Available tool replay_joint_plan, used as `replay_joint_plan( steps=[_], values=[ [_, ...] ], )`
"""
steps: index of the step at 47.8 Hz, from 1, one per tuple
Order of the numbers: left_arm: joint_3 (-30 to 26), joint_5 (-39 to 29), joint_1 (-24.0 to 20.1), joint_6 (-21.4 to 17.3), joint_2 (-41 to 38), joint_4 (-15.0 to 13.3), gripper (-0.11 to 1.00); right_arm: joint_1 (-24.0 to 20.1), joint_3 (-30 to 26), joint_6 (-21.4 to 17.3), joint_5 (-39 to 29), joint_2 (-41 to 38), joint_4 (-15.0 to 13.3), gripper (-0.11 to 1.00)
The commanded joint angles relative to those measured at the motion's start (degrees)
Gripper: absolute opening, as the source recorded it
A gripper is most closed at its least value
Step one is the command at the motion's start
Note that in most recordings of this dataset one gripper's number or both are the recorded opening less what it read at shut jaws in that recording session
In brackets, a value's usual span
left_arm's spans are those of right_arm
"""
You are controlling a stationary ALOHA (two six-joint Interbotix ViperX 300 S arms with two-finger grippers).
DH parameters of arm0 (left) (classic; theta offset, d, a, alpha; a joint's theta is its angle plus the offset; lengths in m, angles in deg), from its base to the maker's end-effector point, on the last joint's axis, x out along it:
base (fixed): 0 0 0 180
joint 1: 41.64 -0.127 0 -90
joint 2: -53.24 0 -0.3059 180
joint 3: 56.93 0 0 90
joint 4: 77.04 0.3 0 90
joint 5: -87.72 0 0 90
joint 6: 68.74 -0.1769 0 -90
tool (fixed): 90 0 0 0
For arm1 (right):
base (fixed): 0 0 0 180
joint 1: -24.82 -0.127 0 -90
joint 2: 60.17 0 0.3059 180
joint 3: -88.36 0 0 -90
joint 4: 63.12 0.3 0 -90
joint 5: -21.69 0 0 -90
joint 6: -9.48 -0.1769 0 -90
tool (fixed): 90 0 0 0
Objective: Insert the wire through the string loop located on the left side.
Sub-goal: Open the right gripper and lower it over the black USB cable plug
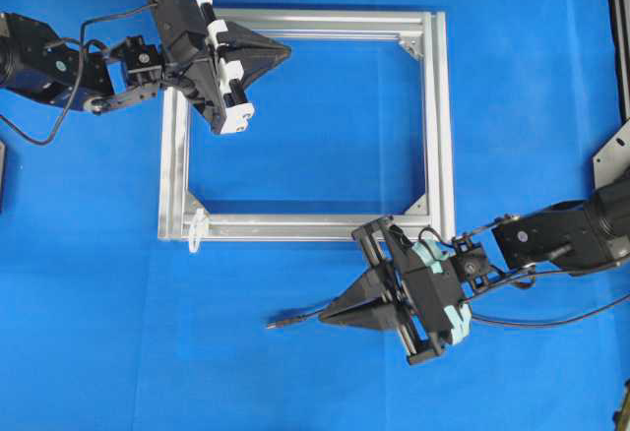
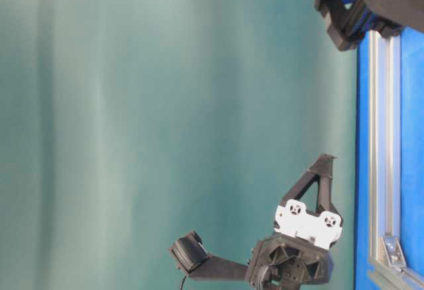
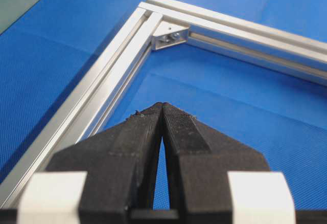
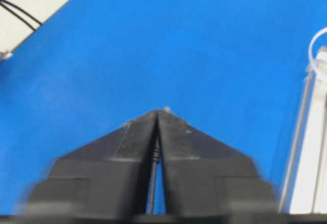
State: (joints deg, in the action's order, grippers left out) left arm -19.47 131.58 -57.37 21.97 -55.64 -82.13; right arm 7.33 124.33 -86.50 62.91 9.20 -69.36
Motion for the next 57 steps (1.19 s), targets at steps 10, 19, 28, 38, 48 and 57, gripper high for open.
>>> replay_joint_plan(
  steps=[10,19,28,38,48,57],
  values=[
    [-0.5,0.3,0.1,0.1,1.6,0.2,0.00,-0.4,-0.9,-1.8,-0.5,1.9,1.0,0.79],
    [-0.5,0.3,0.1,0.1,1.6,0.2,0.00,-0.4,-1.1,-1.8,-0.6,1.9,1.2,0.91],
    [-0.5,0.4,0.1,0.2,1.6,0.2,0.00,-0.4,-1.1,-1.8,-1.1,1.1,2.2,0.93],
    [-0.4,0.3,0.1,0.2,1.6,0.2,0.00,-0.6,-2.1,-1.8,-0.8,-3.9,5.0,0.93],
    [-0.4,-0.4,0.1,0.2,1.6,0.2,0.00,-1.1,-4.1,-1.9,-0.8,-8.7,6.2,0.93],
    [-0.4,-0.4,0.1,0.2,1.6,0.1,0.00,-1.2,-4.4,-1.9,-0.9,-10.1,6.6,0.93]
  ],
)
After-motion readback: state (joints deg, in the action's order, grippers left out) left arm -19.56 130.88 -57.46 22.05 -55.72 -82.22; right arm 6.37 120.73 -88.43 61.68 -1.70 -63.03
